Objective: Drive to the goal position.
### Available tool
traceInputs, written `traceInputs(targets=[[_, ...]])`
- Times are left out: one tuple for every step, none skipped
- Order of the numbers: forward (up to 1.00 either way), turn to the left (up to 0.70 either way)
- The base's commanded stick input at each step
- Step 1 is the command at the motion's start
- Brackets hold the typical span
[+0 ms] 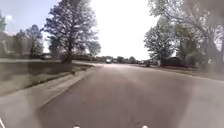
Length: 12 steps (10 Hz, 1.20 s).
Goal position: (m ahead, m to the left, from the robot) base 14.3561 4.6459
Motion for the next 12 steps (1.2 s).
traceInputs(targets=[[1.00, 0.00], [1.00, 0.00], [1.00, 0.00], [1.00, 0.00], [1.00, 0.00], [1.00, 0.00], [1.00, 0.00], [1.00, 0.00], [1.00, 0.00], [1.00, 0.00], [1.00, 0.00], [1.00, 0.00]])
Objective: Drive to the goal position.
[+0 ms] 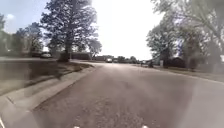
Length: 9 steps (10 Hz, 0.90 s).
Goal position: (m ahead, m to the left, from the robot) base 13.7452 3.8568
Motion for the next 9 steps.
traceInputs(targets=[[1.00, 0.00], [1.00, 0.00], [1.00, 0.00], [1.00, 0.00], [1.00, 0.00], [1.00, 0.00], [1.00, 0.00], [1.00, 0.00], [1.00, 0.00]])
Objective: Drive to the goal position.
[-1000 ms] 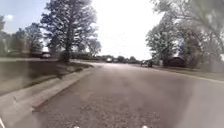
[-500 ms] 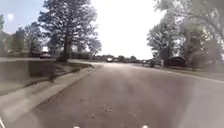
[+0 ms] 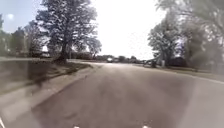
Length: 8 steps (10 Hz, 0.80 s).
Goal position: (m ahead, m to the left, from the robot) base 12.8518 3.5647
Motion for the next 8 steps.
traceInputs(targets=[[1.00, 0.00], [1.00, 0.00], [1.00, 0.00], [1.00, 0.00], [1.00, 0.00], [1.00, 0.00], [1.00, 0.00], [1.00, 0.00]])
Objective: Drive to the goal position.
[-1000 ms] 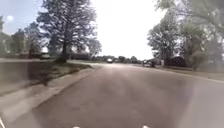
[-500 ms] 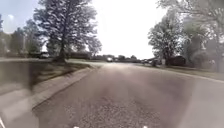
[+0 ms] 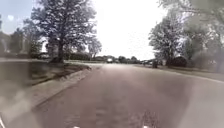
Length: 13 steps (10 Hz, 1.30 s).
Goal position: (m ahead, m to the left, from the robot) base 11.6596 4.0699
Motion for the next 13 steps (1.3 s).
traceInputs(targets=[[1.00, 0.00], [1.00, 0.00], [1.00, 0.00], [1.00, 0.00], [1.00, 0.00], [1.00, 0.00], [1.00, 0.00], [1.00, 0.00], [1.00, 0.00], [1.00, 0.00], [1.00, 0.01], [1.00, 0.02], [1.00, 0.02]])
